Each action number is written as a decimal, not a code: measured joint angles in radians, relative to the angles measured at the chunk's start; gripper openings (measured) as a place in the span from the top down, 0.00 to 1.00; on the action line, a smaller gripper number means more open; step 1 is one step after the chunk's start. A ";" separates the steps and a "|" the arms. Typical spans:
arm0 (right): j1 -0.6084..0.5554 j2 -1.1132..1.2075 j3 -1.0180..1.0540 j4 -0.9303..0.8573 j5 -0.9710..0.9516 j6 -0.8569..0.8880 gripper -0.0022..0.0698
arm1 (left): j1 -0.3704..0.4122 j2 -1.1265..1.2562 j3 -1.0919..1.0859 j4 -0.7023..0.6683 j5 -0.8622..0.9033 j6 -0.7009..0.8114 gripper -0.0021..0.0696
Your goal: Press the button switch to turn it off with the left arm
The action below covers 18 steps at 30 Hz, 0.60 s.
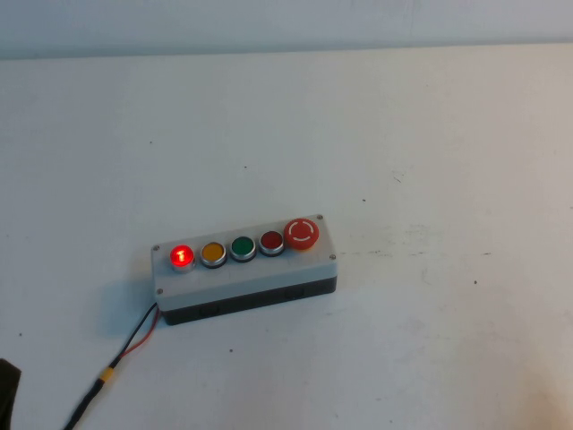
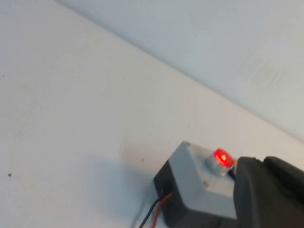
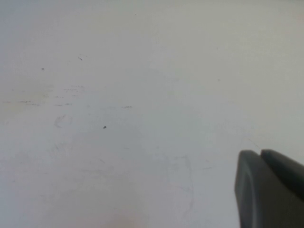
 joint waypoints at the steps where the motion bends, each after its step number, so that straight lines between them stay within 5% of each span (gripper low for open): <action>1: 0.000 0.000 0.000 0.000 0.000 0.000 0.99 | 0.000 0.000 0.000 -0.032 -0.020 -0.005 0.97; 8: 0.000 0.000 0.000 0.000 0.000 0.000 0.99 | 0.000 0.000 0.000 -0.085 -0.094 -0.015 0.97; 18: 0.000 0.000 0.000 0.000 0.000 0.000 0.99 | 0.000 0.270 -0.327 0.037 0.281 -0.016 0.97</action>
